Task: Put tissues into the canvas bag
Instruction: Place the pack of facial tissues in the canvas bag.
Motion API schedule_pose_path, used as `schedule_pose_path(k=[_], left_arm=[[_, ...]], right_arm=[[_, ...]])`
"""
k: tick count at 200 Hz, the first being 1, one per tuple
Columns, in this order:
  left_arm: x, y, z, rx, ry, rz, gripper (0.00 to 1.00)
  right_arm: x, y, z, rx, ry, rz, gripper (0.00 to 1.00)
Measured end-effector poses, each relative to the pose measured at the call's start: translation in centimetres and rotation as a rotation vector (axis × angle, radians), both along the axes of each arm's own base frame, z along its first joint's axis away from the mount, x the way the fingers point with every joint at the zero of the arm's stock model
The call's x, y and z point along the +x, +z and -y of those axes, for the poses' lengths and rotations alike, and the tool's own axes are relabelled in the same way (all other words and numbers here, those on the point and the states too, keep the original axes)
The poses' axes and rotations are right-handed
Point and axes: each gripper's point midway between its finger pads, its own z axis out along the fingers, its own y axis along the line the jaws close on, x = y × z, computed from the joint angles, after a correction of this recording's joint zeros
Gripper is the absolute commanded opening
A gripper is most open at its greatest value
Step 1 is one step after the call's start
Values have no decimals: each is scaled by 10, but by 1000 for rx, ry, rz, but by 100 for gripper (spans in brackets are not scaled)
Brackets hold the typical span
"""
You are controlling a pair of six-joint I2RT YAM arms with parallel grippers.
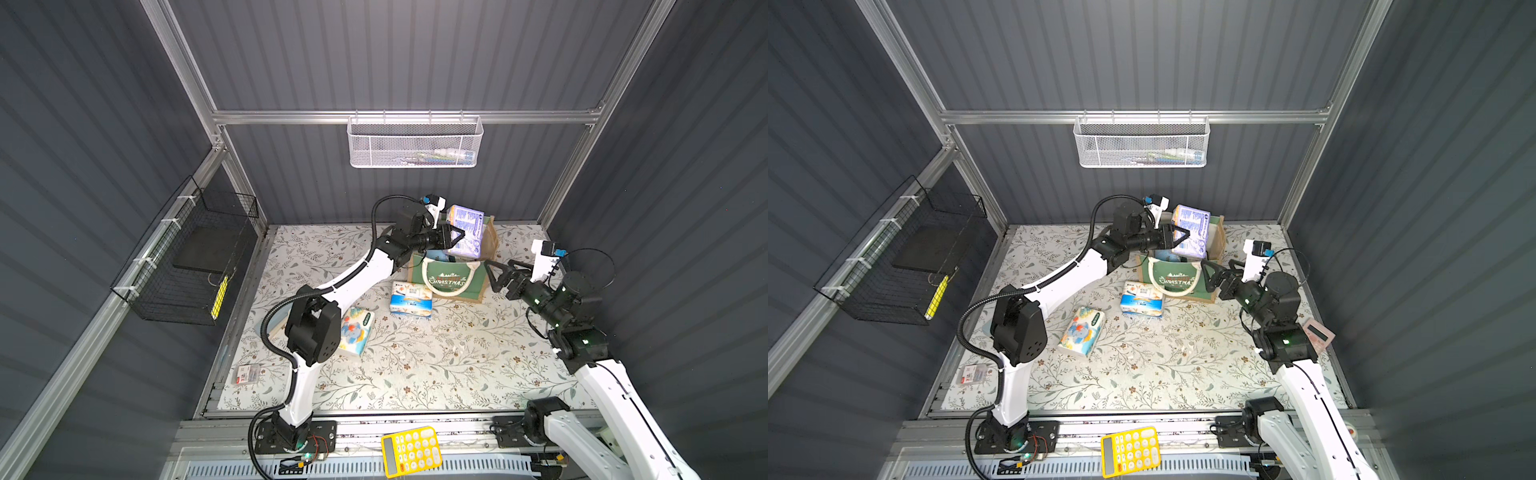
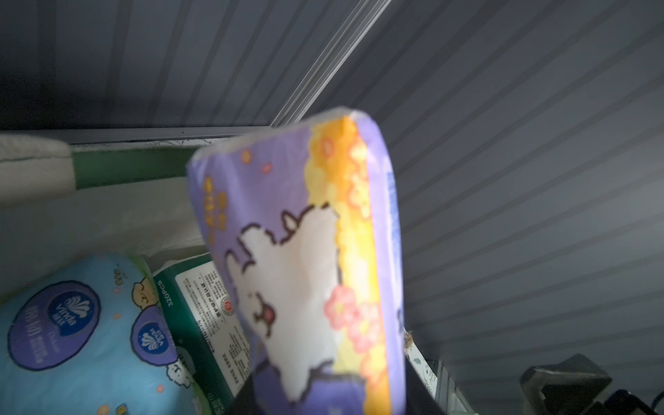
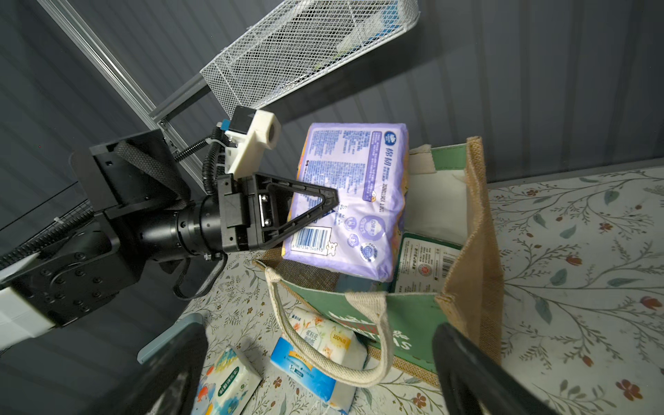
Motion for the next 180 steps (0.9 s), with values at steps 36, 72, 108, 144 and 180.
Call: schedule_pose_path(k=[36,72,108,144,180], left_arm=[[15,-10,11,-24,2,-33,41],[24,-31,19,-16,3,-69,42],[27,-75,24,23,7,-160,44],[23,-98,35,41,-14,-216,47],[18,-101,45,39,-36,-234,52]], right_arm=[[2,-2,3,11,-7,1,99],[3,-13,8,23,-21,-23,99],[5,-17,9,39,-25,-34,99],[5,-24,9,48,-27,-51,99],[6,-35,11,58,-36,-77,99]])
